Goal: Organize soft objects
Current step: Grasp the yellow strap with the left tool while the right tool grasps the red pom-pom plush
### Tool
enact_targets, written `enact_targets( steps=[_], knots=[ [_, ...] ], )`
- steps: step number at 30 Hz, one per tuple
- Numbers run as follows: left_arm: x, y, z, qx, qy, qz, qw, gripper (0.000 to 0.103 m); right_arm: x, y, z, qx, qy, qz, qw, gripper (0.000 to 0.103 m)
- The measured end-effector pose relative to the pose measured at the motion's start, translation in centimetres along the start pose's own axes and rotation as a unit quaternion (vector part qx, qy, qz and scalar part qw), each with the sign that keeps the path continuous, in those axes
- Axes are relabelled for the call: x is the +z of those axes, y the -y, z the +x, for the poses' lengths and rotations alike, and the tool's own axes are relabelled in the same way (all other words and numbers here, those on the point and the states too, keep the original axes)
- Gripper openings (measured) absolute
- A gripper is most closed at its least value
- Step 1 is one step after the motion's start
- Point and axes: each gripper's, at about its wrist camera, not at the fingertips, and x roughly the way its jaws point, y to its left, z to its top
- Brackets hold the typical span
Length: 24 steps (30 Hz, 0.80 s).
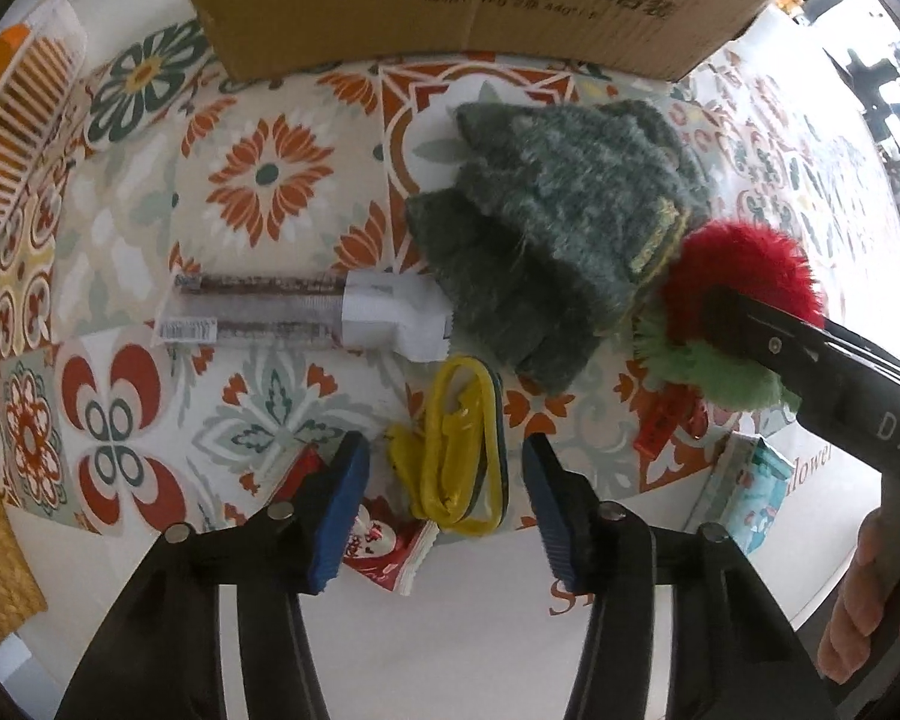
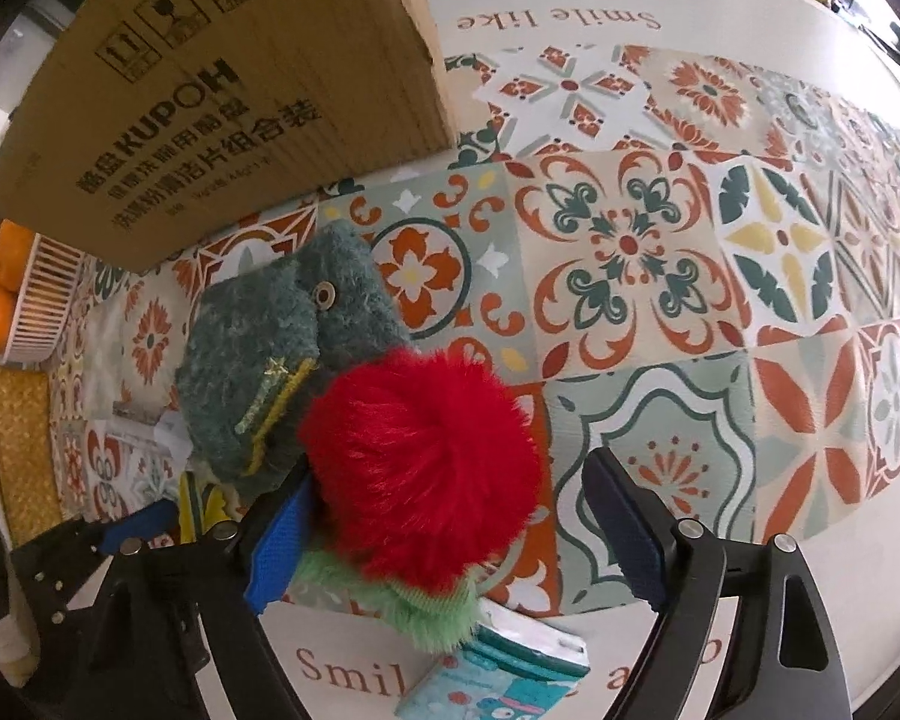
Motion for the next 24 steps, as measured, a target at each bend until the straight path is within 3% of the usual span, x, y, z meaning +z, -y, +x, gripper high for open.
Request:
enact_targets(
  steps=[4, 12, 24],
  knots=[
    [-0.3, 0.1, 0.6, 0.002, 0.008, -0.005, 0.9999, 0.038, 0.1, 0.0, 0.8, 0.008, -0.009, -0.001, 1.000, 0.073],
    [-0.3, -0.4, 0.2, -0.015, 0.013, -0.012, 0.9997, 0.034, -0.3, -0.7, 1.3, 0.028, -0.007, -0.006, 1.000, 0.044],
    [-1.0, -0.4, -3.0, -0.017, 0.058, -0.002, 0.9982, 0.034, -1.9, -1.7, -1.1, 0.030, 0.018, -0.017, 0.999, 0.039]
  ],
)
